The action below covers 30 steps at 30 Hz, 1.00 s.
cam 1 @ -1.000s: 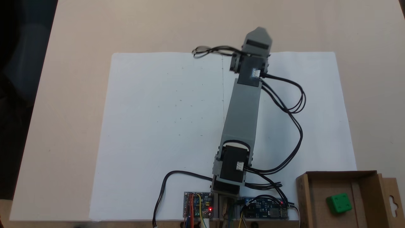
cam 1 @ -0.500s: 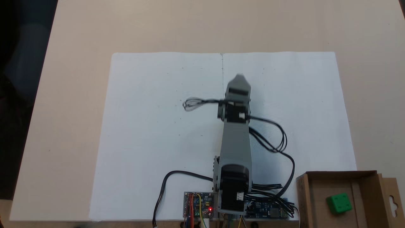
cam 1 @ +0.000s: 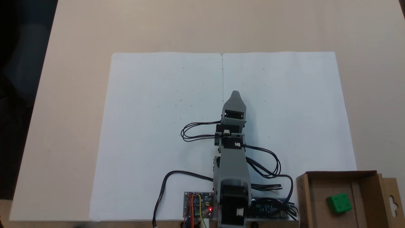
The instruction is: Grasp a green dice and put it in the bin.
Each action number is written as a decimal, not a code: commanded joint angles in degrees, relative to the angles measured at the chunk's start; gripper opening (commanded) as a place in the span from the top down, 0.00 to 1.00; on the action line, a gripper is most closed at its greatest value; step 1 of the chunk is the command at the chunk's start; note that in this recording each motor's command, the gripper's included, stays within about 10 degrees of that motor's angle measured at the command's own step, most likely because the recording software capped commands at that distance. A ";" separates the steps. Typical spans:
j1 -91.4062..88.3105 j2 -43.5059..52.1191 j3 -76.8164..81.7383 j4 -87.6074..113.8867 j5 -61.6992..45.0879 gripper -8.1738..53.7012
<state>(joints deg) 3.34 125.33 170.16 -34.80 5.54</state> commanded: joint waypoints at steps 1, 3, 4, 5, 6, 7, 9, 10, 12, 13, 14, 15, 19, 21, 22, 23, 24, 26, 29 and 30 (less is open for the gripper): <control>0.44 1.93 -0.18 -9.30 0.44 0.15; 0.44 2.99 0.70 -13.52 0.53 0.15; 0.44 3.25 1.14 -15.80 0.62 0.15; 0.44 3.43 1.67 -17.82 0.62 0.15; 0.44 3.52 2.29 -19.84 0.62 0.15; 0.44 3.78 2.99 -21.60 0.62 0.15; 0.44 4.04 4.13 -25.12 0.62 0.15; 0.35 4.22 4.39 -27.14 0.62 0.15; 0.35 4.66 5.19 -30.13 0.62 0.15; 0.35 4.92 5.80 -31.53 0.62 0.15; 0.35 5.89 6.33 -32.94 0.62 0.15; 0.35 6.68 6.68 -34.35 0.62 0.15; -0.70 8.79 7.82 -39.97 0.62 0.14; -1.49 9.32 8.17 -42.34 0.62 0.14; -1.67 9.49 8.44 -43.49 0.70 0.14; -1.67 9.58 8.88 -44.80 0.70 0.14; -1.76 9.58 9.05 -45.86 0.70 0.14; -1.93 9.58 9.14 -47.71 0.62 0.14; -2.81 9.58 9.23 -51.57 0.35 0.14; -3.16 9.58 9.23 -52.98 0.26 0.14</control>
<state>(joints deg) 0.44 128.58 175.61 -79.72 5.54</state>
